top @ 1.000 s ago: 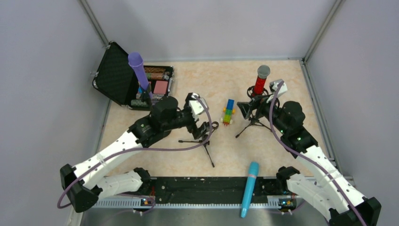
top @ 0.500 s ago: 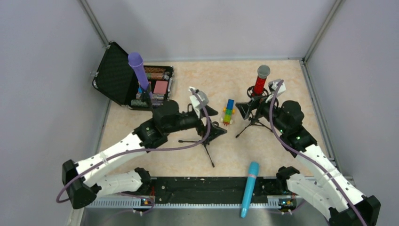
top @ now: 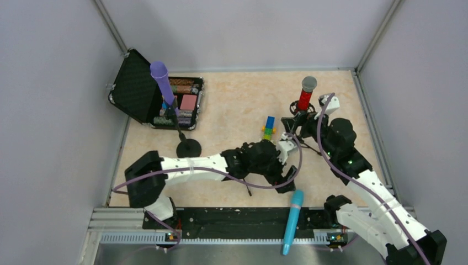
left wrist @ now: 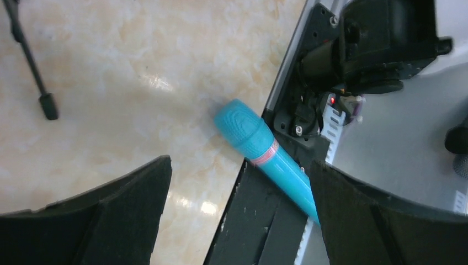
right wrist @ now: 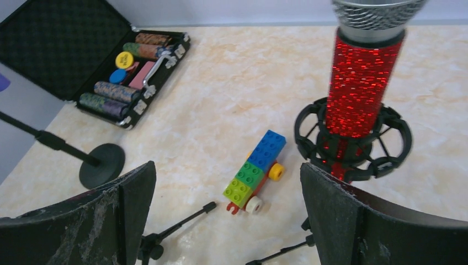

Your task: Attach the microphones to the stand

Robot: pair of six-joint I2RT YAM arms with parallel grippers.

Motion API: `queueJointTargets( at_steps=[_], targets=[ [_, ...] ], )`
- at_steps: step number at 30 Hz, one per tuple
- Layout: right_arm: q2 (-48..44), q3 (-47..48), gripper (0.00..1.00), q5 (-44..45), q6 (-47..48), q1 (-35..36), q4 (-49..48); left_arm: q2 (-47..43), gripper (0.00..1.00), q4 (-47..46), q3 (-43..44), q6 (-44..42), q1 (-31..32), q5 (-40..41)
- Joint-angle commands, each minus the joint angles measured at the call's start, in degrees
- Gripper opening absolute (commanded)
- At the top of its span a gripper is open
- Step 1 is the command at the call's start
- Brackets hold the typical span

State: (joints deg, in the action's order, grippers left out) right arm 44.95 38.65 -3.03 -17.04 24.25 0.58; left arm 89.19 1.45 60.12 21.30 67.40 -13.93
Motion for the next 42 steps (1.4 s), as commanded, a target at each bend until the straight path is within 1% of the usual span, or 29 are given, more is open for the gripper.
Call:
queueJointTargets(
  at_steps=[1,6,10,13,19,26,29,33,36,38,42],
  targets=[
    [-4.1,2.4,0.99,9.4,-0.8,-0.3,0.8,6.6,0.99,0.5,4.8,7.2,4.1,4.1],
    [-9.0,1.7,0.99,16.2,-0.4,-0.3,1.0,12.9,0.99,0.8,7.2,11.1,8.7,10.2],
    [-11.3,1.4,0.99,19.3,-0.3,-0.3,1.0,17.7,0.99,7.8,12.3,13.2,11.6,16.3],
    [-12.4,1.4,0.99,21.1,-0.3,-0.3,1.1,20.4,0.99,13.2,15.8,14.6,13.5,19.2],
    [-13.5,1.3,0.99,21.7,-0.3,-0.3,1.0,23.3,0.99,17.6,18.3,17.8,15.7,21.3],
    [-13.5,0.8,0.99,20.9,-0.5,-0.3,0.8,26.8,0.99,24.1,23.5,19.0,18.7,22.9],
    [-13.6,0.8,0.99,20.2,-0.3,-0.3,0.8,28.1,0.96,27.2,25.1,19.9,19.9,24.3],
    [-13.3,0.5,0.99,19.7,-0.4,-0.3,0.5,29.8,0.89,32.0,26.5,21.6,20.9,25.9],
    [-13.2,0.5,0.99,19.4,-0.3,-0.3,0.5,30.3,0.74,34.0,25.8,22.9,21.0,26.2],
    [-13.1,0.3,0.99,18.8,-0.2,-0.3,0.2,30.0,0.61,33.8,24.6,23.0,20.9,26.3],
    [-12.4,0.0,0.99,17.4,-0.5,-0.3,0.1,29.1,0.26,32.8,23.3,22.1,20.6,26.4]
  ],
)
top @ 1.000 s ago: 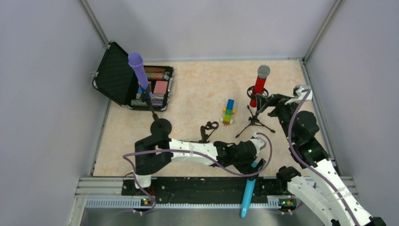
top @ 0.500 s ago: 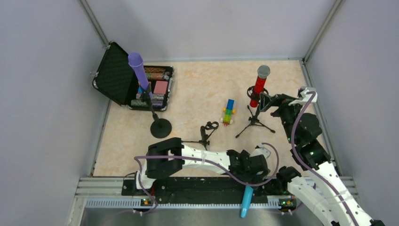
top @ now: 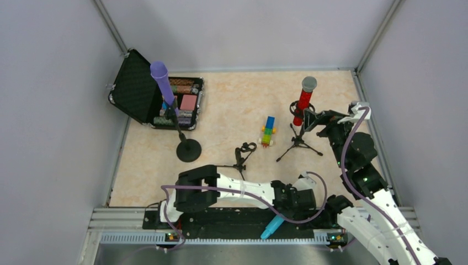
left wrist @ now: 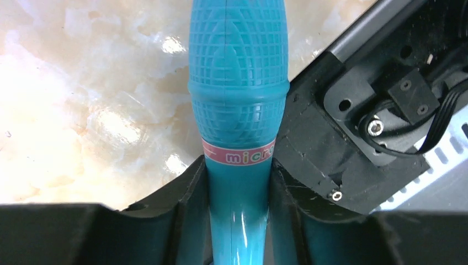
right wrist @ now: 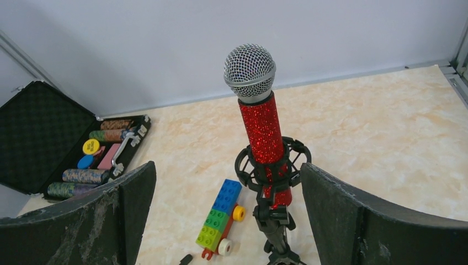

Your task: Attach the microphones to the stand

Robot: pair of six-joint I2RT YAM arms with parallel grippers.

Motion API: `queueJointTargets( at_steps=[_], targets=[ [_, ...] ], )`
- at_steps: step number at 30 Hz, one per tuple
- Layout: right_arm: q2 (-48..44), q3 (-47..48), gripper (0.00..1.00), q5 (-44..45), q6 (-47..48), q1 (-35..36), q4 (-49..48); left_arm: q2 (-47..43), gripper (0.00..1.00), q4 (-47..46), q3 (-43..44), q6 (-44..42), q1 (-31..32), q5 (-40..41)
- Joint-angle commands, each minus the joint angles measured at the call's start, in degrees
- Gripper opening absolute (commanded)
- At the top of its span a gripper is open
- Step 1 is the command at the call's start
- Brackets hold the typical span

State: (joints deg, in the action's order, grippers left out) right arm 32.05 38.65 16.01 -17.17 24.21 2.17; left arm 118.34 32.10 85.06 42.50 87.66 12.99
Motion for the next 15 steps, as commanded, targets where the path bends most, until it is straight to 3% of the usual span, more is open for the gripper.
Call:
queueJointTargets(
  at_steps=[1,5,10,15],
  targets=[
    [0.6,0.0,0.99,-2.1,-0.4,-0.3,-1.5,-0.4,0.2,1.7,-1.9,0.7,0.2,-0.5],
    [0.8,-0.1,0.99,-3.5,-0.1,-0.2,-1.5,-4.3,0.0,-3.9,-6.6,-0.5,-1.3,-3.5],
    [1.4,0.2,0.99,-6.9,-0.1,-0.3,-1.5,-13.1,0.0,-21.5,-17.1,-1.8,-4.2,-12.2],
    [2.2,0.5,0.99,-12.1,0.1,-0.2,-1.5,-19.4,0.0,-28.2,-21.4,-3.7,-6.0,-16.6]
  ],
)
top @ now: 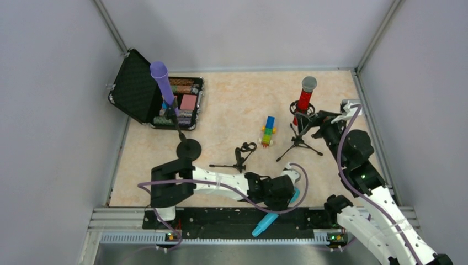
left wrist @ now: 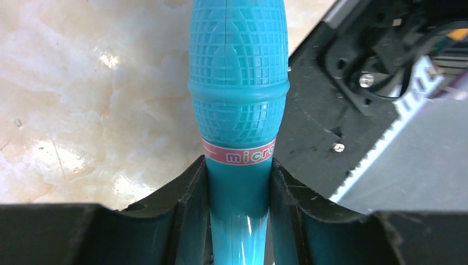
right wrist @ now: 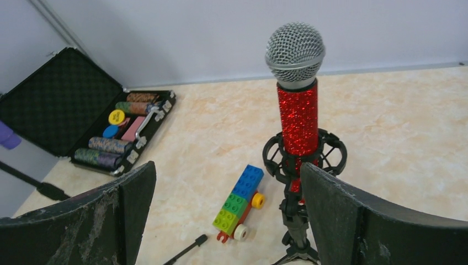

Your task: Attach the microphones to the stand

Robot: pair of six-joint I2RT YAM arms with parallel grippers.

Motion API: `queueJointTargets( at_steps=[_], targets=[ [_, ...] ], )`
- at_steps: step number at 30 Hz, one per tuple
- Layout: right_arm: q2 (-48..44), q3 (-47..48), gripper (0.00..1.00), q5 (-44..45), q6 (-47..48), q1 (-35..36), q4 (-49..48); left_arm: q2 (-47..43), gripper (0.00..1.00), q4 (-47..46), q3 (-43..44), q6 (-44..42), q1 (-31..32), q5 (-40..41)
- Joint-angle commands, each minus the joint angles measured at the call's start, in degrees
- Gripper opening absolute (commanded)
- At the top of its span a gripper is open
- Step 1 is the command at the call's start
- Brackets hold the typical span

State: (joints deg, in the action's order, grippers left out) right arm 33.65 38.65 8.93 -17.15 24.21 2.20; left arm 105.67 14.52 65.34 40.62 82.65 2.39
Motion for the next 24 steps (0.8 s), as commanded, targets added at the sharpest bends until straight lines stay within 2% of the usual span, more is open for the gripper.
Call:
queueJointTargets(
  at_steps=[1,8,17,24],
  targets=[
    [0.8,0.7,0.99,-6.2,0.1,-0.2,-1.5,-7.6,0.0,-11.8,-2.4,-1.7,-1.8,-7.2],
    [2.5,3.0,0.99,-11.9,0.0,-0.3,-0.1,-15.4,0.0,-16.7,-6.9,-2.9,-3.9,-9.3],
    [0.9,5.1,0.97,-14.5,-1.5,-0.3,0.2,-29.8,0.0,-10.5,-10.5,-4.2,-7.4,-3.5],
    [0.4,5.8,0.97,-19.3,-3.2,-0.3,-1.7,-42.4,0.0,-5.0,-14.9,-4.9,-13.7,2.0]
  ],
)
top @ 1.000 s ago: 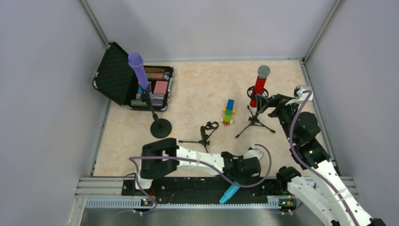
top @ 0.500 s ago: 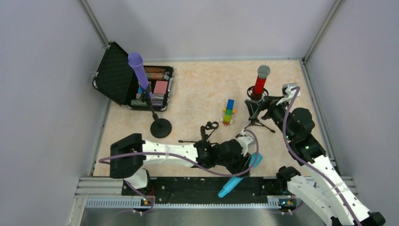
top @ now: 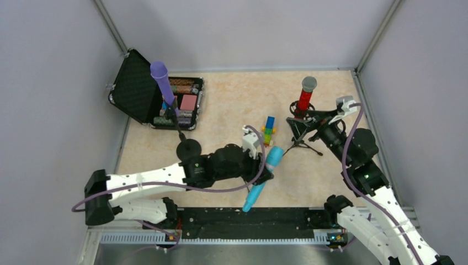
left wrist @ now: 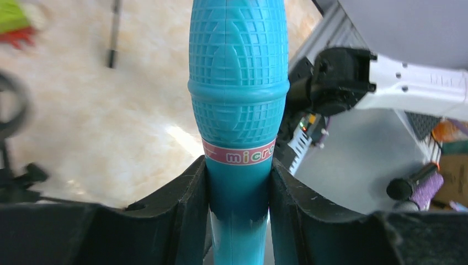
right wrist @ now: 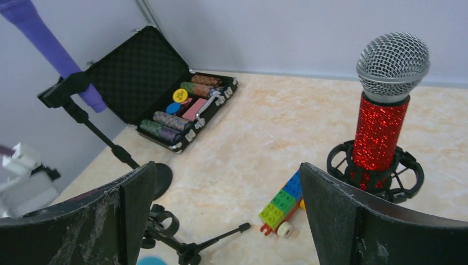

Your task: Attach the microphones to the stand

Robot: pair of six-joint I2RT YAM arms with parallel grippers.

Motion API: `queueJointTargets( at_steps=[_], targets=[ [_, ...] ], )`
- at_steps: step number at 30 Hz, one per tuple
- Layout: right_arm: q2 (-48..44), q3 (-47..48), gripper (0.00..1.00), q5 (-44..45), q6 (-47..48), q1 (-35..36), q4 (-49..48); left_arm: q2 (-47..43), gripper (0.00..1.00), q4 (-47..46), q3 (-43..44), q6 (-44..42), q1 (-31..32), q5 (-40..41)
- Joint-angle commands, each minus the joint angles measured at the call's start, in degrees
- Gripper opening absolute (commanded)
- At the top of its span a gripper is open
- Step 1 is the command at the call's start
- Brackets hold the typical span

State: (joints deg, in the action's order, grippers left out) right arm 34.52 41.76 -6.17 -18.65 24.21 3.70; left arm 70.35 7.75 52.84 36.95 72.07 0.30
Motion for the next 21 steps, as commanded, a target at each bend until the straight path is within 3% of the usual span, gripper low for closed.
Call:
queueJointTargets(
  at_steps=[1,6,11,17,21],
  targets=[
    [-0.3,2.7,0.97,-5.4,-2.2,-0.3,-3.2,-9.1,0.0,2.1,-3.1,-1.2,-3.9,4.7],
    [2.1,1.3,0.96,-13.3,-7.8,-0.3,-9.1,-20.1,0.0,0.2,-7.6,-0.8,-7.0,8.3],
    [6.9,-2.3,0.95,-27.2,-18.1,-0.3,-22.2,-28.0,0.0,-3.4,-9.9,-2.3,-7.9,10.6],
    [13.5,-5.7,0.93,-39.4,-27.9,0.0,-38.8,-31.4,0.0,-7.2,-9.6,-4.6,-8.3,9.5],
    [15.4,-5.3,0.93,-41.5,-29.2,3.0,-43.0,-30.6,0.0,-9.9,-8.7,-5.1,-8.8,7.7]
  ],
)
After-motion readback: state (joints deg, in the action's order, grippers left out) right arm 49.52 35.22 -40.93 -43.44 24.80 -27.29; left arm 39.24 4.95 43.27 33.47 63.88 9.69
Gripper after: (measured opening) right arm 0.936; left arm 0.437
